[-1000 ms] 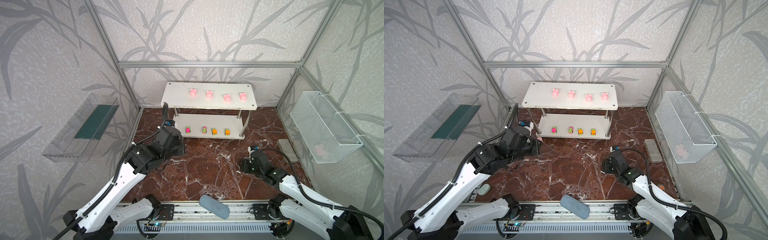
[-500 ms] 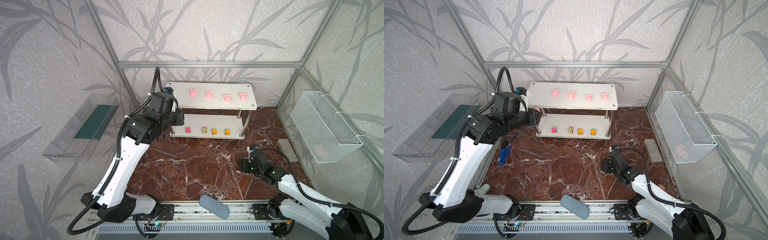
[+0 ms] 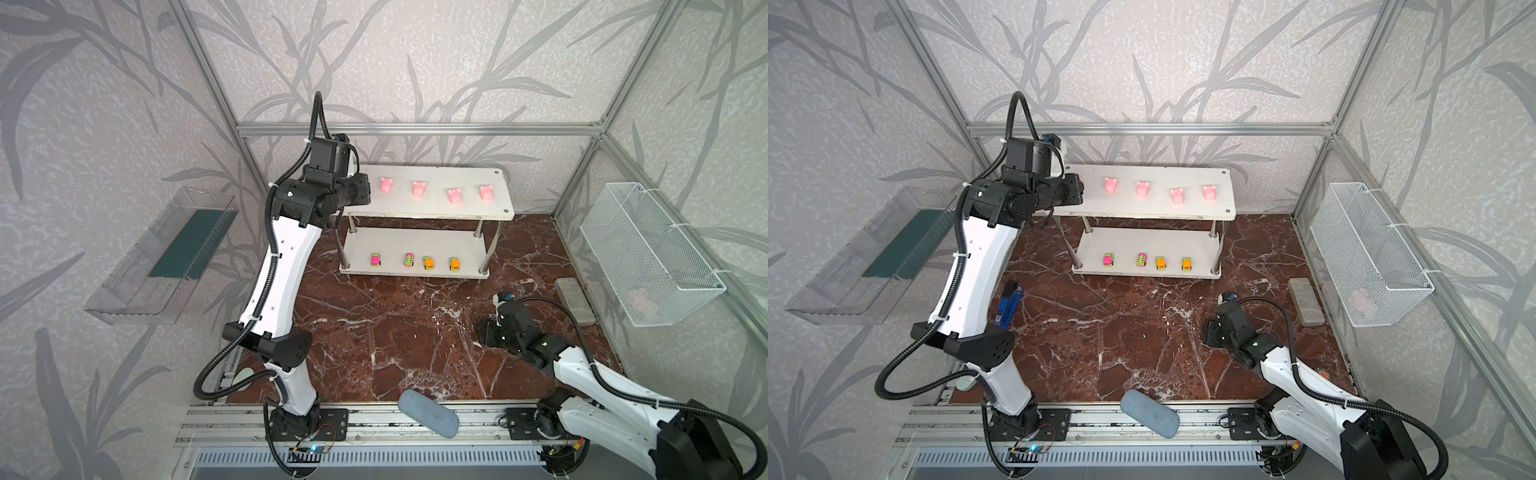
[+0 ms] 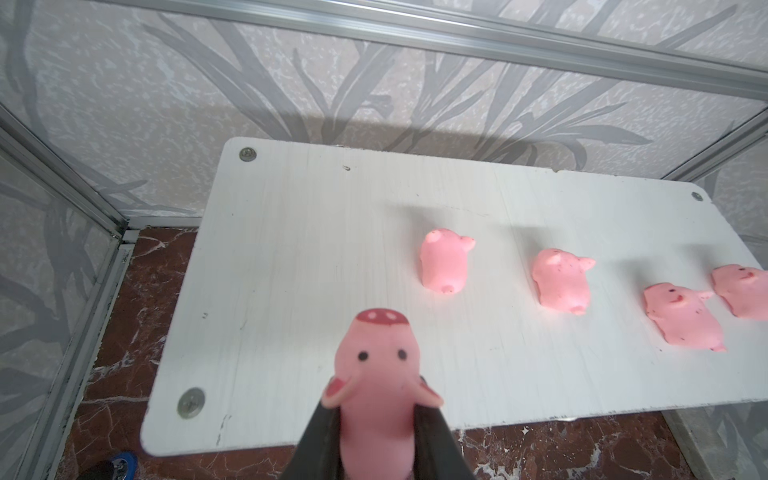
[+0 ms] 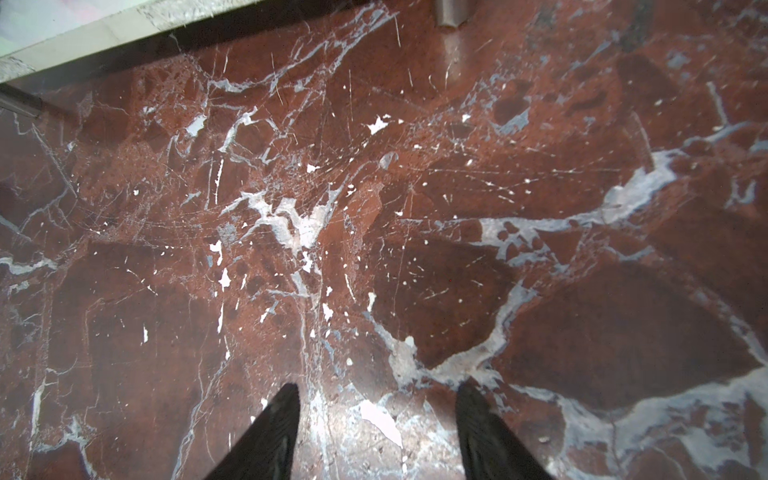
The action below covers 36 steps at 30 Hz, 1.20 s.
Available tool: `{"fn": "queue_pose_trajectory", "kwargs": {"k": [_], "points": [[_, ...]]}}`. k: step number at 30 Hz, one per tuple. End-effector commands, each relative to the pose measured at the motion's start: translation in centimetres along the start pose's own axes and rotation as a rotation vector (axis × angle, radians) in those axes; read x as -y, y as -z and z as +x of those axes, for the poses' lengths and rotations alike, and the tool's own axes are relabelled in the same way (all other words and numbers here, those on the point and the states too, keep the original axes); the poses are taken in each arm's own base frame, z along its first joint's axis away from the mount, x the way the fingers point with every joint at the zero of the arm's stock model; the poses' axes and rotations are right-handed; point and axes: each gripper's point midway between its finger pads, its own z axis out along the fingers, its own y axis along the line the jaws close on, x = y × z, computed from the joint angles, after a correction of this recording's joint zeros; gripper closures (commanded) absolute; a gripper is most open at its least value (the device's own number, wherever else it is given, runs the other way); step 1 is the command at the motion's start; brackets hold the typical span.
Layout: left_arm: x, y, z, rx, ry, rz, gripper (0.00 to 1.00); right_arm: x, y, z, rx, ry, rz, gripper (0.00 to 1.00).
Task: Place and organize the plastic toys onto the shelf
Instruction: 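Lower the pig at the end of the pig row and open the left gripper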
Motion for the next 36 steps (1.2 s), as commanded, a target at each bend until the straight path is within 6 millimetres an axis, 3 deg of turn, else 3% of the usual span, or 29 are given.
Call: {"fn": "queue_pose_trajectory", "kwargs": {"k": [1, 5, 15, 36], "points": [[-0.8, -1.1, 0.7, -0.049, -0.019, -0.005, 0.75, 0.1, -0.2, -0.1, 0.006, -0.003, -0.003, 0.39], [-1.5, -2.8, 0.8, -0.067, -0.006, -0.013, 0.75, 0.2, -0.2, 0.0, 0.003, -0.004, 0.004, 0.39], [-3.4, -4.9, 0.7, -0.076, 0.009, -0.044, 0.75, 0.3, -0.4, 0.0, 0.000, -0.009, 0.011, 0.39], [-3.8, -7.5, 1.1, -0.113, 0.000, -0.032, 0.73, 0.3, -0.9, 0.0, -0.011, -0.014, 0.021, 0.39]]}}
